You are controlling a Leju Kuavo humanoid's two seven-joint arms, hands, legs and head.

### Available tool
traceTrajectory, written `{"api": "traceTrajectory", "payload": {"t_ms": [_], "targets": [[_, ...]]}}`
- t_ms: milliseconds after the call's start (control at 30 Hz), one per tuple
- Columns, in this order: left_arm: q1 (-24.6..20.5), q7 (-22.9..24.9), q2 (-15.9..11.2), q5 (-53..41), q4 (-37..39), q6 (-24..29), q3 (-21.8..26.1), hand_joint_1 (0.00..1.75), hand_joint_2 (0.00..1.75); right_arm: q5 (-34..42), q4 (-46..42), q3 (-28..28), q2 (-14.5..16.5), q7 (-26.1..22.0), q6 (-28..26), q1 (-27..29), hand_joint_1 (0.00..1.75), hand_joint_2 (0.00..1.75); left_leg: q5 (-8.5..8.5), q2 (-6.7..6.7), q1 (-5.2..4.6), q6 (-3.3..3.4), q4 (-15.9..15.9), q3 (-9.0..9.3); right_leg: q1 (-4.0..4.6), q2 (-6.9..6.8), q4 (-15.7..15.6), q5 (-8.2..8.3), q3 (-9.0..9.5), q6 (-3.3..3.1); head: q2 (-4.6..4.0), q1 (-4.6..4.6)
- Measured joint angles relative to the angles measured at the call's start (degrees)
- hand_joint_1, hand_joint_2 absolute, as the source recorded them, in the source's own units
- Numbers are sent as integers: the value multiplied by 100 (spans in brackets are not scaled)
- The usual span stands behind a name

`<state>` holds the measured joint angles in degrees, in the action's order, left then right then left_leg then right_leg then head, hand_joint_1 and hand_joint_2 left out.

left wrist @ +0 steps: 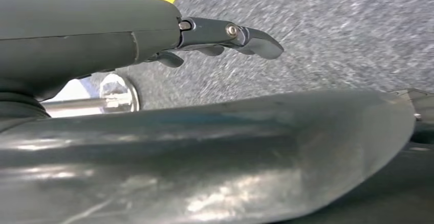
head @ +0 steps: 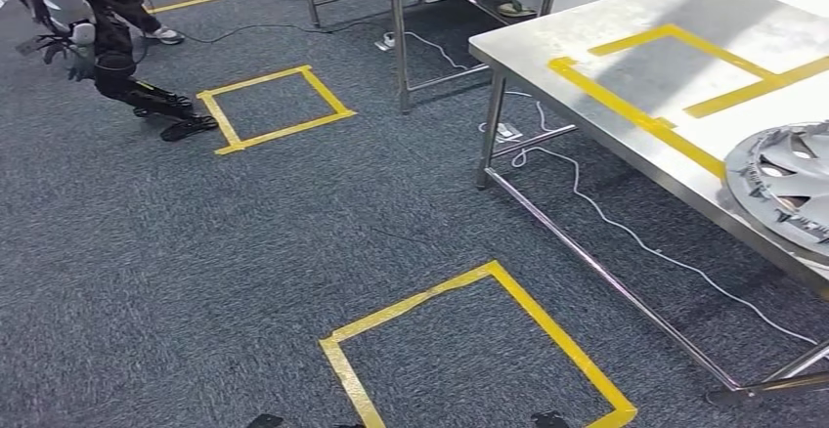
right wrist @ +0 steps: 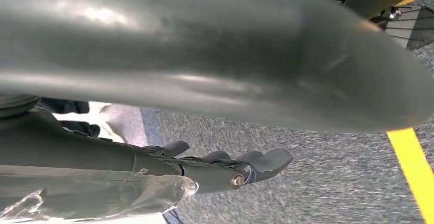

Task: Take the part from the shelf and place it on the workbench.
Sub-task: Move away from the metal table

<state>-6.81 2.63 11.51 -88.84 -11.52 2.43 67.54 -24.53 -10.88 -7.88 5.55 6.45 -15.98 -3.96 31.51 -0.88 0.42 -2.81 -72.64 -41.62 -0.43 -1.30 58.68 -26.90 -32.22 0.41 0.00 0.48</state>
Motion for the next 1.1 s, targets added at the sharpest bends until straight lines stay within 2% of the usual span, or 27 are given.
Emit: {"api": "traceTrajectory", "payload": {"t_ms": [33,67,133,200,267,300,367,433,467,500,533,567,633,700,767,800,867,933,967,1000,1033,1067,1100], "targets": [[10,1,0,-2,0,0,0,0,0,5,0,-1,0,0,1,-2,0,0,-115,13,0,-1,92,51,0,-66,0,-6,7,2,0,-2],[15,1,-1,-3,0,1,0,0,0,9,0,-1,0,-1,2,-5,0,0,-300,52,0,3,367,201,-2,-129,0,-15,21,11,0,-2],[3,1,5,-9,0,2,0,0,0,14,0,-1,-1,-1,4,-6,0,0,-604,270,-16,30,1081,590,18,-240,15,-49,51,54,0,-10],[-18,0,20,-14,0,2,-1,0,0,20,0,-1,-3,-1,10,-8,0,0,-668,410,-38,95,1460,783,57,-340,25,-83,66,113,0,-2],[-8,-1,27,-16,0,2,-1,0,0,23,-1,-1,-4,-2,19,-23,0,0,-656,321,-46,175,1507,789,64,-438,14,-103,92,166,0,15],[5,-1,27,-16,0,2,-1,0,0,22,-2,-1,-4,-2,22,-32,0,0,-662,270,-40,207,1517,792,52,-411,45,-141,96,197,-1,29],[3,-1,27,-16,0,2,0,0,0,20,-2,-1,-4,-2,22,-39,0,0,-682,165,-19,273,1535,801,28,-204,388,-365,-47,248,0,55],[-16,-1,32,-19,0,2,-1,0,0,19,-1,-1,-4,-2,24,-24,0,0,-687,47,-15,312,1535,798,20,24,1133,-715,-398,272,0,85],[-18,-1,34,-25,0,2,-2,0,0,18,-1,-1,-4,0,25,-13,0,0,-688,-20,-15,320,1535,798,20,73,1464,-821,-571,276,0,92],[-13,-1,36,-31,0,2,-2,0,0,16,0,-1,-4,2,26,-7,0,0,-688,-90,-15,322,1535,801,19,98,1629,-824,-674,277,0,96],[-6,-1,36,-38,0,2,-2,0,0,11,0,-1,-4,4,27,-4,0,0,-690,-160,-13,319,1534,806,13,113,1574,-718,-675,275,0,97],[-2,-1,37,-44,0,2,-2,0,0,2,0,-1,-4,6,28,-7,0,0,-692,-232,-10,310,1533,812,1,145,1314,-526,-572,273,0,98],[-10,-1,40,-48,0,3,-3,0,0,-15,1,-1,-4,9,30,-14,0,0,-693,-371,-9,266,1517,811,-51,366,551,-161,-226,280,0,98],[-22,-1,40,-49,0,4,-4,0,0,-22,2,-1,-3,12,34,-21,0,0,-713,-489,-10,193,1509,779,-81,552,126,-40,-32,260,0,92],[-5,-1,36,-50,0,6,-4,0,0,-25,3,-1,-4,19,37,-34,0,0,-754,-588,12,115,1537,745,-63,505,88,-32,-23,190,0,87],[10,-1,34,-50,0,7,-4,0,0,-26,3,-2,-5,21,37,-43,0,0,-750,-572,20,86,1538,731,-56,450,75,-15,-21,149,0,89],[17,-2,34,-51,0,8,-5,0,0,-31,3,-3,-6,22,37,-54,0,0,-562,-340,10,41,1286,604,-55,328,32,22,-12,69,0,55],[-4,-7,36,-52,0,11,-7,0,0,-38,4,-3,-5,21,40,-51,0,0,-194,-68,-5,16,636,300,-35,183,14,30,-11,22,0,19],[-12,-9,36,-54,0,13,-9,0,0,-40,5,-3,-6,23,42,-43,0,0,-54,-27,-4,8,304,144,-24,102,14,26,-14,10,0,17],[-11,-10,34,-54,0,16,-10,0,0,-45,5,-3,-7,25,42,-37,0,0,-7,-8,-4,5,100,54,-17,23,14,20,-15,4,0,17],[-6,-10,32,-55,0,21,-11,0,0,-51,6,-3,-8,26,42,-36,0,0,-61,2,-4,6,76,54,-13,-50,14,16,-14,2,0,17],[0,-10,30,-56,0,26,-13,0,0,-58,7,-3,-8,26,42,-42,0,0,-205,21,-5,12,250,159,-11,-118,14,10,-8,4,0,17],[2,-10,28,-57,0,31,-14,0,0,-65,7,-3,-8,26,42,-52,0,0,-390,84,-8,25,561,339,-9,-178,14,3,3,14,0,16]]}}
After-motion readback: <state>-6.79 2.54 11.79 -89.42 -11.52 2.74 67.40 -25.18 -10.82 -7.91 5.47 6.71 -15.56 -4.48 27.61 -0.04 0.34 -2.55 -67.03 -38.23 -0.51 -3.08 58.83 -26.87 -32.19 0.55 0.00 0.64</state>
